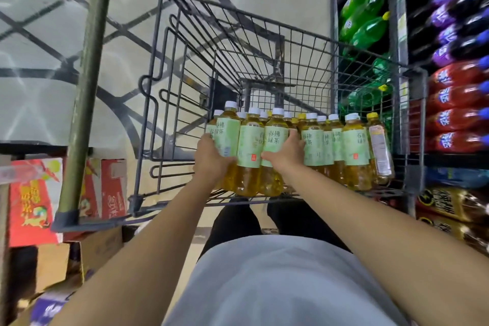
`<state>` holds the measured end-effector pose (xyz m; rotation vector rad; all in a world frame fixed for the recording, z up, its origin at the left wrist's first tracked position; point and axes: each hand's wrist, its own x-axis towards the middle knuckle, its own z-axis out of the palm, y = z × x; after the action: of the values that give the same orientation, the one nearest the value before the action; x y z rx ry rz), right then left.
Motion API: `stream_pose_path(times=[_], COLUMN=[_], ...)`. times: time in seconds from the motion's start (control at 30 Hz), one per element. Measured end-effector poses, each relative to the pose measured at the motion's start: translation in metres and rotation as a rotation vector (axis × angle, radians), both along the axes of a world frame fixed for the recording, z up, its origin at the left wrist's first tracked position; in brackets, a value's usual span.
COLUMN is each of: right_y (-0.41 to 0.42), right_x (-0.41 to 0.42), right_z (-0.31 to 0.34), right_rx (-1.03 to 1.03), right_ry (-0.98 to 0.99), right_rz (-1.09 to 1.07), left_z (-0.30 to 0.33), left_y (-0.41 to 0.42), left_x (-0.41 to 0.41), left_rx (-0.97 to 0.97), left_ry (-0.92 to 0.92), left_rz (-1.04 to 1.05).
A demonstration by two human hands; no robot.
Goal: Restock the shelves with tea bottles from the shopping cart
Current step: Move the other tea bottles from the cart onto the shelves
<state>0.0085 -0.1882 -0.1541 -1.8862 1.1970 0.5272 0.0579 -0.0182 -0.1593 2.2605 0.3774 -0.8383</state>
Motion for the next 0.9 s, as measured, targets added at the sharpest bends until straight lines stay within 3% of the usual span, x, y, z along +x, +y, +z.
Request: stream_pose_path(times=[0.2,0.37,0.5,0.67,0.9], right_y=[0.002,0.005,0.021,0.02,0.024], right_x=[0.0,-0.005,-0.007,-0.011,-0.023], right_z=[-0.001,-0.001,0.002,0.008,0.028], right_rx=[0.029,0.106,0.052,0.205,0.192], right_ry=[0.031,-0.033,-0.098,-0.14,-0.303], right_rz=[-0.08,-0.164,-0.203,-0.29,-0.317], left_z=[-0.002,-0.002,-0.002,0.001,0.023], left_y=[-0.002,0.01,0.015,0.022,0.009], left_x=[0.008,0.003,-0.004,-0.005,-0.016], left_rx=[0.053,-0.045,-0.099,-0.084,-0.254], left_ry=[0.083,0.101,0.065,0.028,-0.041], left_rz=[-0.009,-0.008,0.005,-0.056,-0.068])
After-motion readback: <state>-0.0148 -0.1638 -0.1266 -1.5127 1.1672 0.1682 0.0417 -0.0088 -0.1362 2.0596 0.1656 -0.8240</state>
